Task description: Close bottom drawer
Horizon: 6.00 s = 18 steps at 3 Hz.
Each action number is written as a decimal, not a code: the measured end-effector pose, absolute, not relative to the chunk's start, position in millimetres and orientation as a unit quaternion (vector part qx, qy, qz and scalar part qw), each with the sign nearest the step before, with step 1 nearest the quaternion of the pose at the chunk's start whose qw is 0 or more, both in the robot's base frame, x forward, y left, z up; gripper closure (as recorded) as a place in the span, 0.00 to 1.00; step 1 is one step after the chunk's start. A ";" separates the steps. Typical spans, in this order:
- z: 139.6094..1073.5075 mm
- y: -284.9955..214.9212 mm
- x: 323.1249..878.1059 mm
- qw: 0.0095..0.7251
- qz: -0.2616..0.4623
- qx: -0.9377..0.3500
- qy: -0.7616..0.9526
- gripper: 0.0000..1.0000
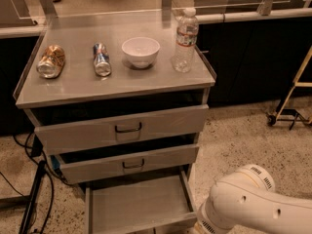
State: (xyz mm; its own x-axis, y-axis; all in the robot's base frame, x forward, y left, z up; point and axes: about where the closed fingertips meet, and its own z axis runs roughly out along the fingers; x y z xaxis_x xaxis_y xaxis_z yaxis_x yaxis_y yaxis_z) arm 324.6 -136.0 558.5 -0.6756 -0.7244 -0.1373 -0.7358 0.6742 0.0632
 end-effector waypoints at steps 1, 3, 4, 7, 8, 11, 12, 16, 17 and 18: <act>534.6 -131.8 315.1 0.037 0.079 -0.384 0.919 1.00; 418.5 -102.7 297.0 0.004 0.157 -0.316 0.936 1.00; 387.7 -88.5 303.6 0.011 0.181 -0.294 0.938 1.00; 259.5 -82.8 348.1 0.023 0.205 -0.246 0.947 1.00; 253.3 -81.6 349.2 0.023 0.206 -0.244 0.947 1.00; 176.7 -95.4 417.5 0.047 0.167 -0.161 0.972 1.00; 160.8 -96.2 421.0 0.052 0.155 -0.144 0.976 1.00; 174.7 -106.7 481.4 0.108 0.156 -0.091 0.978 1.00; 188.6 -107.6 509.2 0.136 0.158 -0.080 0.975 1.00; 188.6 -107.6 509.2 0.136 0.158 -0.080 0.975 1.00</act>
Offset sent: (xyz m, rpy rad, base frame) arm -0.0484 0.0486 -0.1884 0.1994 0.2636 -0.2051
